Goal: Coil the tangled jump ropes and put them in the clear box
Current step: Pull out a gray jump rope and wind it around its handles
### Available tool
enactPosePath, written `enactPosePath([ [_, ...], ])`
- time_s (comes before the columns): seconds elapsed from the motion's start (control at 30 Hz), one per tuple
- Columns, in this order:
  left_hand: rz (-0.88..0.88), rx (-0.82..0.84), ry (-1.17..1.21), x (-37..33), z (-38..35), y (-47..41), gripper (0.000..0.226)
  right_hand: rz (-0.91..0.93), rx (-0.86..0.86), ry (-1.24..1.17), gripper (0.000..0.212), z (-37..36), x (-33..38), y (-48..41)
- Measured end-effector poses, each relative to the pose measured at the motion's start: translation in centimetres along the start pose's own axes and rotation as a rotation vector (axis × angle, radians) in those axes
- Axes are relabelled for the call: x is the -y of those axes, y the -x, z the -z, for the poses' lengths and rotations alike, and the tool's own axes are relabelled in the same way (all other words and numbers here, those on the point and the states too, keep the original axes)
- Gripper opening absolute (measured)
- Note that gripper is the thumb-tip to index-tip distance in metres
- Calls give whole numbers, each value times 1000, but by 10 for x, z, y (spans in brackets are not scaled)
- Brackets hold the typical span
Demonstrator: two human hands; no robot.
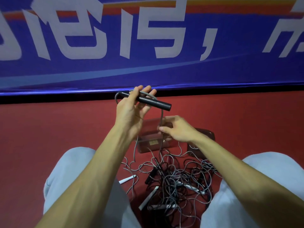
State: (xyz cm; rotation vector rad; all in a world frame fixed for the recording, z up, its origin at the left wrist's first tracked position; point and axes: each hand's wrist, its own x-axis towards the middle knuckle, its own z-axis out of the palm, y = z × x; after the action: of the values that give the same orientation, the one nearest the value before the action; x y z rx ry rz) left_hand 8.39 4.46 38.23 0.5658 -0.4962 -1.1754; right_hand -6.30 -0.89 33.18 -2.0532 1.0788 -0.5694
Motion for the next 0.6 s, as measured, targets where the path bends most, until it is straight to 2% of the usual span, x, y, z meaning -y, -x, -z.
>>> enactPosePath([
  [0.07, -8, -29, -139, 3, 6, -3, 16, -107, -94, -235, 25, -1, 3, -1],
  [0.2, 57, -60, -634, 17, 15, -4, 12, -33, -258, -413, 13, 15, 12, 0],
  [0.27, 34, 26, -954, 25, 18, -3, 11, -21, -318, -526, 11, 22, 16, 1],
  [0.33, 48, 177, -1174, 32, 19, 0, 15, -21, -382, -615, 12, 29, 20, 3],
  [0.4, 108, 309, -1280, 38, 19, 3, 19, -23, -436, -719, 13, 39, 22, 3],
  [0.47, 146, 388, -1278, 43, 17, 5, 16, -22, -483, -841, 13, 49, 22, 3],
  [0.6, 50, 340, -1255, 50, 11, 6, 10, -25, -523, -1197, 15, 62, 20, 3],
])
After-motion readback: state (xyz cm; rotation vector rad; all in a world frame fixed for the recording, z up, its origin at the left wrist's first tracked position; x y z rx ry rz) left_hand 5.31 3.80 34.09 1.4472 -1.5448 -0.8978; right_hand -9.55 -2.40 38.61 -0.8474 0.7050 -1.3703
